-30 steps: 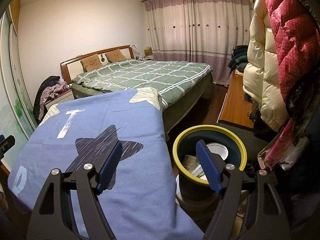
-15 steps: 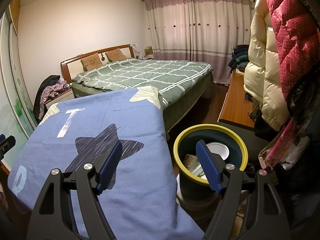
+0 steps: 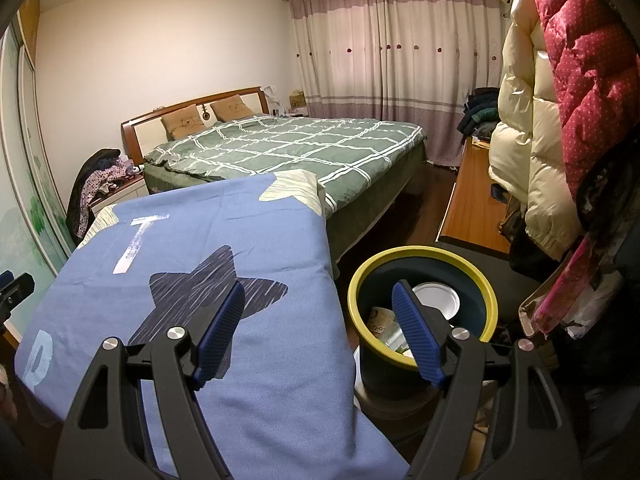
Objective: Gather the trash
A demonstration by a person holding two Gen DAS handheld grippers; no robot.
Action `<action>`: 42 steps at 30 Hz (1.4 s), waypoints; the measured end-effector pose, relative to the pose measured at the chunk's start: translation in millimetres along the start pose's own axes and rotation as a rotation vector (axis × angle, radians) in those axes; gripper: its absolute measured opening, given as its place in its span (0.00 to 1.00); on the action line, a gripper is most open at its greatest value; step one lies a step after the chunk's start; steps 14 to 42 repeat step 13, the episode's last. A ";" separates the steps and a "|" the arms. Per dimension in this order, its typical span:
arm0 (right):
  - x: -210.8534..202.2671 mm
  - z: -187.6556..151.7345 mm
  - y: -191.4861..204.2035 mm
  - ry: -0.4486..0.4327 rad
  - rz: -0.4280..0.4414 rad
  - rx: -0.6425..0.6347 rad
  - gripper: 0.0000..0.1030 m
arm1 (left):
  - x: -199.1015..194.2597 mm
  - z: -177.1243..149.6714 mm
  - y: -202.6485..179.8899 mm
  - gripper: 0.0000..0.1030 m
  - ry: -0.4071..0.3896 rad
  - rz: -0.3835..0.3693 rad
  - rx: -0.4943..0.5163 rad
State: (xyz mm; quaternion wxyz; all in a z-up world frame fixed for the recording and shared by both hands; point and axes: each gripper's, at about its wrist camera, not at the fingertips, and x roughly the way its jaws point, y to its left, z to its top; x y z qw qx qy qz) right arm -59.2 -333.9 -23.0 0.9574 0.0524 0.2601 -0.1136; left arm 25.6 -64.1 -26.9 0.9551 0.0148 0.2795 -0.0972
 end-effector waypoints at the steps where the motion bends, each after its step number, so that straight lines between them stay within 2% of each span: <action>1: -0.2 -0.5 0.9 0.000 0.000 0.000 0.70 | 1.8 0.0 1.0 0.95 0.004 -0.004 -0.004; 5: 5.3 -0.9 3.9 0.007 0.002 -0.005 0.70 | 8.5 2.4 5.8 0.95 0.001 -0.014 -0.007; 8: 15.1 3.8 14.0 0.015 0.028 -0.018 0.71 | 28.2 12.3 16.6 0.95 0.013 0.018 -0.005; 13: 56.6 25.9 33.9 0.063 0.086 -0.032 0.81 | 103.6 26.4 50.2 0.95 0.119 0.095 -0.017; 42: 56.6 25.9 33.9 0.063 0.086 -0.032 0.81 | 103.6 26.4 50.2 0.95 0.119 0.095 -0.017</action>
